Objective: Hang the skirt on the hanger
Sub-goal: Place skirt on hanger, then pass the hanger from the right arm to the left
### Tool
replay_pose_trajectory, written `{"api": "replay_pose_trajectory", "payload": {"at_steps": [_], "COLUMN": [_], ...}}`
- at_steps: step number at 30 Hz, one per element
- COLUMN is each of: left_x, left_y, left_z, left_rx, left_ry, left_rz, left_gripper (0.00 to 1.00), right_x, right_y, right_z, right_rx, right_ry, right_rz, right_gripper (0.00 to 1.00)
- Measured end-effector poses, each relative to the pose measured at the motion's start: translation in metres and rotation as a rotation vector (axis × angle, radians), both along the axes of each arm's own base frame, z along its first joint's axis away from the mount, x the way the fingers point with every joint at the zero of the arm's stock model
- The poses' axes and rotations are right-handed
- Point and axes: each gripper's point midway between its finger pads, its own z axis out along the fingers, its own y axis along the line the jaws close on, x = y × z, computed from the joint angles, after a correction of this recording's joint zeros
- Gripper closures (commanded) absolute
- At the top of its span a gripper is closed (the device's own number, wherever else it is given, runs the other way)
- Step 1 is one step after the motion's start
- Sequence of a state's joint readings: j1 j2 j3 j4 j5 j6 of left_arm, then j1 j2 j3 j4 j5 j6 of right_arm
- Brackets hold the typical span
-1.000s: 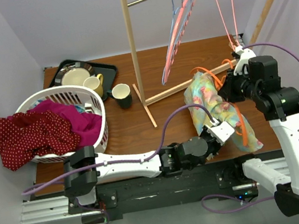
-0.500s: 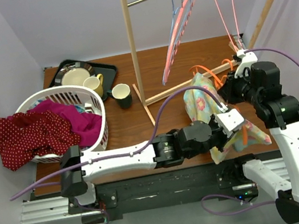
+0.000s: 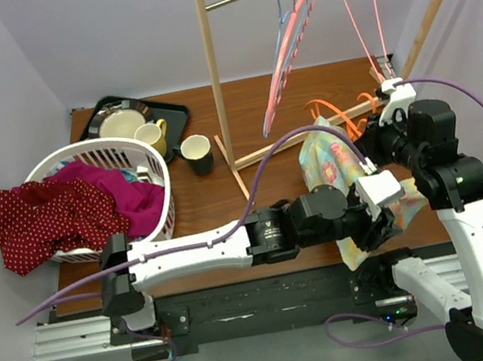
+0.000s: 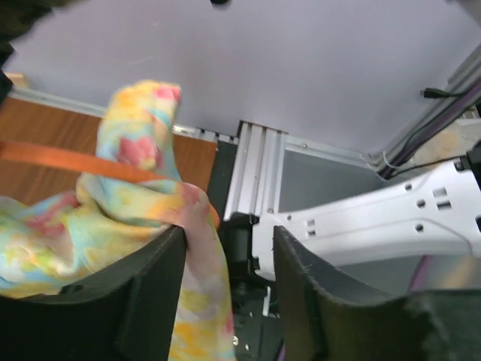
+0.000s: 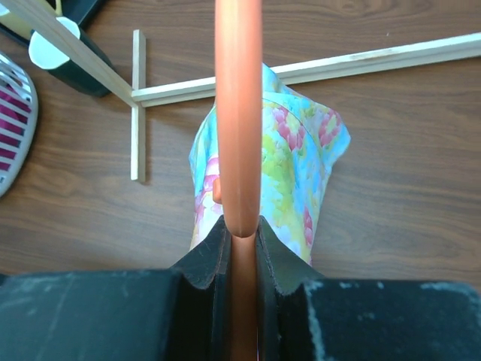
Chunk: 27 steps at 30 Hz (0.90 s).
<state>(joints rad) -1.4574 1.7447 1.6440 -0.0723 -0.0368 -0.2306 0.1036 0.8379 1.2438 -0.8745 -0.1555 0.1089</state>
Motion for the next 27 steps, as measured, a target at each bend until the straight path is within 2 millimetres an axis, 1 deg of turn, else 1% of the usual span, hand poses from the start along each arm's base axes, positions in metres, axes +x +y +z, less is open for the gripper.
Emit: {"api": "replay_pose_trajectory", "payload": {"at_steps": [1,2,3,4,6,8,9,10,11,12,13,14,15,16,18,20,22,23,25,27], "left_x": [-0.004,-0.008,-0.009,-0.010,-0.006,0.008,0.019,0.034,0.047,0.063,0.079,0.090,0.096,0.097,0.094,0.090,0.086,0.084,0.081,0.078], "left_y": [0.001,0.006,0.014,0.023,0.048,0.081,0.099,0.117,0.132,0.152,0.171,0.187,0.200,0.206,0.216,0.223,0.234,0.241,0.251,0.260], "left_z": [-0.001,-0.005,-0.011,-0.015,-0.020,-0.018,-0.015,-0.013,-0.013,-0.015,-0.020,-0.028,-0.038,-0.047,-0.074,-0.094,-0.107,-0.106,-0.089,-0.063], "left_rx": [-0.002,0.001,0.013,0.025,0.036,0.027,0.018,-0.001,-0.013,-0.028,-0.037,-0.041,-0.038,-0.032,-0.003,0.023,0.032,0.022,-0.028,-0.090], "left_ry": [0.006,0.005,-0.001,-0.010,-0.030,-0.041,-0.041,-0.038,-0.036,-0.032,-0.028,-0.020,-0.014,-0.010,0.006,0.014,0.015,0.009,-0.012,-0.052], "left_rz": [-0.010,-0.017,-0.017,-0.014,0.018,0.073,0.110,0.158,0.202,0.262,0.325,0.377,0.413,0.425,0.437,0.436,0.437,0.436,0.432,0.422], "left_gripper": [0.31,0.27,0.21,0.19,0.19,0.19,0.19,0.19,0.19,0.20,0.21,0.22,0.24,0.25,0.26,0.26,0.25,0.24,0.23,0.22], "right_x": [0.000,-0.001,-0.001,-0.002,-0.006,-0.012,-0.016,-0.020,-0.024,-0.028,-0.033,-0.038,-0.041,-0.047,-0.056,-0.065,-0.072,-0.074,-0.078,-0.081], "right_y": [0.000,0.000,0.001,0.001,0.003,0.007,0.010,0.014,0.017,0.020,0.024,0.030,0.033,0.039,0.050,0.059,0.066,0.068,0.073,0.077], "right_z": [0.000,0.000,0.000,0.001,-0.001,-0.004,-0.006,-0.007,-0.008,-0.009,-0.011,-0.013,-0.013,-0.015,-0.019,-0.023,-0.026,-0.027,-0.032,-0.039], "right_rx": [-0.012,-0.021,-0.038,-0.052,-0.086,-0.112,-0.125,-0.136,-0.145,-0.154,-0.158,-0.158,-0.158,-0.148,-0.130,-0.103,-0.084,-0.081,-0.074,-0.079], "right_ry": [-0.004,-0.008,-0.013,-0.017,-0.021,-0.019,-0.020,-0.022,-0.022,-0.024,-0.023,-0.023,-0.024,-0.021,-0.010,0.012,0.033,0.038,0.053,0.063], "right_rz": [0.011,0.023,0.043,0.056,0.107,0.169,0.210,0.253,0.288,0.327,0.372,0.425,0.460,0.513,0.611,0.700,0.776,0.807,0.889,0.966], "right_gripper": [1.00,1.00,1.00,1.00,1.00,1.00,1.00,1.00,1.00,1.00,1.00,1.00,1.00,1.00,1.00,1.00,1.00,1.00,1.00,1.00]}}
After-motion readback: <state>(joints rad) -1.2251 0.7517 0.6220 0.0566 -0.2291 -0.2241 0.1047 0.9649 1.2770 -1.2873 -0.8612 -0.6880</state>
